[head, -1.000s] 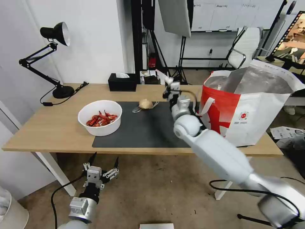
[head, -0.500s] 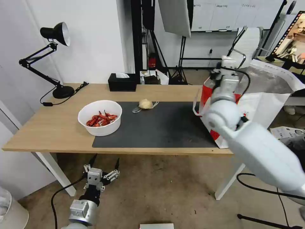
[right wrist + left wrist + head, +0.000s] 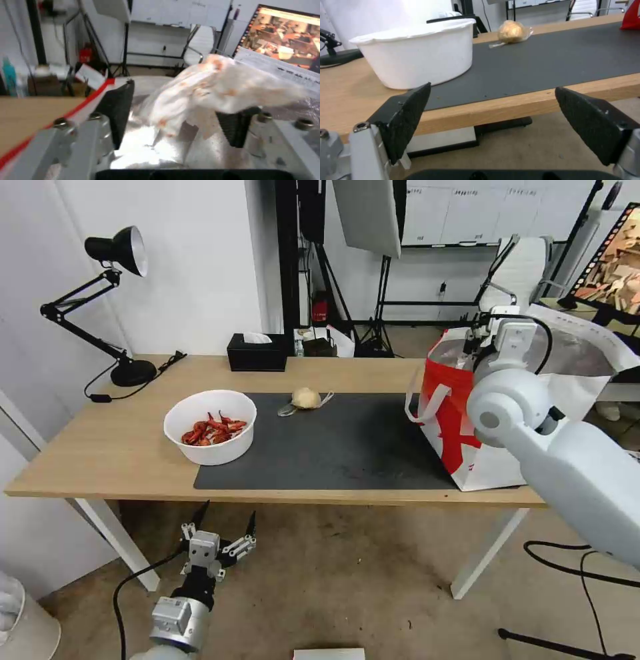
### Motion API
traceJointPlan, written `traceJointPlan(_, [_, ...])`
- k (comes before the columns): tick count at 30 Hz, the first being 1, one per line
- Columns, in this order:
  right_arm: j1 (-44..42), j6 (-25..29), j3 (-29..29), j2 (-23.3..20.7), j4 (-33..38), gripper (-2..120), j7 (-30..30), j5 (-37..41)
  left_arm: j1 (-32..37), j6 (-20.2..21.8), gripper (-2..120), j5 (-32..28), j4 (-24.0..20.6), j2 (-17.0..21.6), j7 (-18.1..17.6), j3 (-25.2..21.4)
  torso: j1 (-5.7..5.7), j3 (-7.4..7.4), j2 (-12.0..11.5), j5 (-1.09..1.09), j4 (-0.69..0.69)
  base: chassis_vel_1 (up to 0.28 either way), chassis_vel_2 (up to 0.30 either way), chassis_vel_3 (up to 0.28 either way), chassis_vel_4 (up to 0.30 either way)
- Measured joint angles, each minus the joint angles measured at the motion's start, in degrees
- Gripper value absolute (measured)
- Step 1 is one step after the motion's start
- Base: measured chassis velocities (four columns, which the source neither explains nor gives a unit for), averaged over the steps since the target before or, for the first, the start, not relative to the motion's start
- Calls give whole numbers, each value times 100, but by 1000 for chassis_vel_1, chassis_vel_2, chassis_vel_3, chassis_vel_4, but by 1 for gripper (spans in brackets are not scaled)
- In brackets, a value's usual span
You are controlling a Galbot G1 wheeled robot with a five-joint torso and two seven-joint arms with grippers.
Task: Pick up the trash from the table and place it into the takeout bag.
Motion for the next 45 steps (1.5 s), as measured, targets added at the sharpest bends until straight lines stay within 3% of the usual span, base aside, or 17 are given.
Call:
traceJointPlan(1, [12,-304,44,-136,3,68,-435,-128,-2,0,100,-4,-1,3,-1,0,0,0,0,0,-1,0,0,0,0])
traceJointPlan(4, [78,-488,75,-304,3,78,-870,-170,-14,1,100,-7,-3,5,-1,9,0,0,0,0,-4,0,0,0,0])
traceJointPlan(11, [187,-442,191,-288,-15,99,-374,873,-48,0,100,-8,10,4,-1,63,0,0,0,-1,-1,0,0,0,0])
traceJointPlan(19, [131,-14,322,-2,-53,100,256,1703,-36,-2,100,-13,0,45,-3,55,0,0,0,-1,0,0,0,0,0])
traceJointPlan(28, [137,215,321,55,-76,100,136,1547,-37,-4,100,-39,-16,44,-5,49,0,0,0,-1,-1,0,0,0,0])
traceJointPlan(30, [15,572,344,33,10,100,-263,1273,-48,-5,100,-62,-36,42,-6,45,0,0,0,-1,-1,0,0,0,0])
traceJointPlan(32, [-259,1351,434,-85,197,100,-1199,753,-81,-4,100,-88,-75,28,-10,40,1,0,0,-2,0,0,0,0,0])
traceJointPlan(33, [-259,1351,434,-85,197,100,-1199,753,-81,-4,100,-88,-75,28,-10,40,1,0,0,-2,0,0,0,0,0])
traceJointPlan(36, [-1016,2413,690,-322,599,100,-2634,-106,-110,-19,100,-105,-150,-2,-14,12,0,-1,0,-1,-2,0,0,0,0])
traceJointPlan(37, [-1016,2413,690,-322,599,100,-2634,-106,-110,-19,100,-105,-150,-2,-14,12,0,-1,0,-1,-2,0,0,0,0])
traceJointPlan(40, [-2037,3382,921,-491,1009,100,-3571,-859,-127,-86,100,-106,-189,-51,-16,-34,0,-1,0,-1,-3,0,0,0,0])
traceJointPlan(45, [-3311,4139,1243,-350,1289,100,-4046,-1757,-36,-198,100,-88,-237,-182,-17,-185,0,-1,0,-1,-3,0,0,0,0])
